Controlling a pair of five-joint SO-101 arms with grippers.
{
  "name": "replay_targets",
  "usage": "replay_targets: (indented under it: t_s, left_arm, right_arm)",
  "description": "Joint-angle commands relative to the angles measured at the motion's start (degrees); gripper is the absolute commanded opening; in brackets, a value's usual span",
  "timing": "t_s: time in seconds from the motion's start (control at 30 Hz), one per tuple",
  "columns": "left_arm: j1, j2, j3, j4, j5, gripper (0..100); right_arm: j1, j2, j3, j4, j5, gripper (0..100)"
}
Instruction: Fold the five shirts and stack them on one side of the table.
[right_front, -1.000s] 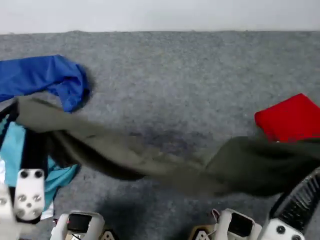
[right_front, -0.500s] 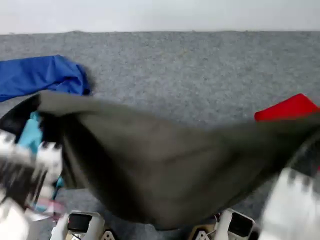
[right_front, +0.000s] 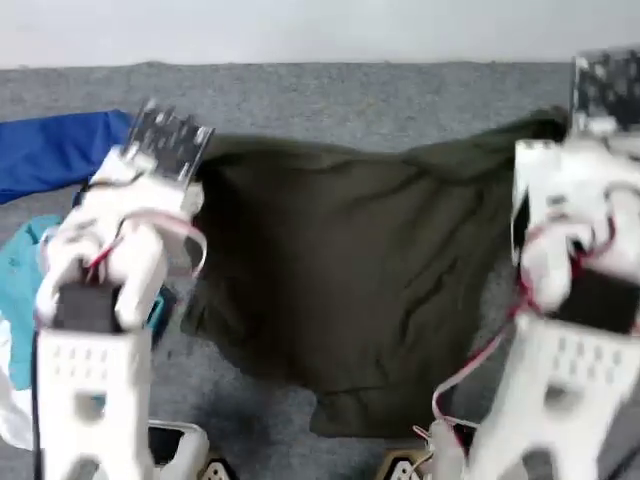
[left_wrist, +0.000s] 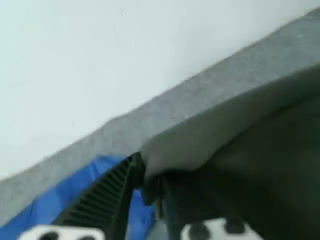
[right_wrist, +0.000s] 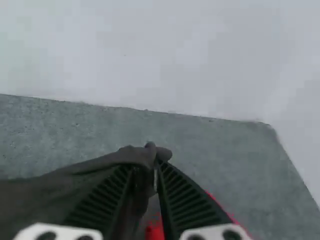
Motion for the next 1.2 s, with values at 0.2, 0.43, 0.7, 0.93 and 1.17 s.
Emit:
replay_targets:
  t_s: [0.2,0.43,0.7,0.93,1.17]
  left_arm:
    - [-1.1,32.5,-17.0,-14.9,-1.6,1]
    - [-3.7,52.7,-30.6,-14.5,-1.7,1]
    - [-3.7,62.9,-44.0,1.3,-1.9,1]
    - [-3.7,63.4,-49.9,20.3,-10.5,1]
    - [-3.8,63.1,-53.8,37.0,-16.0,1]
  right_arm:
    - [-0.6,26.9,-22.3,-11.0,0.7,0.9]
    - [-3.3,45.5,-36.7,-9.7,0.8,0.9]
    - [-3.7,52.3,-47.5,9.1,1.1,0.9]
    - [-2.9,50.3,-55.8,36.9,3.7,0.9]
    - [-1.5,37.1,-44.7,44.5,6.5,0.9]
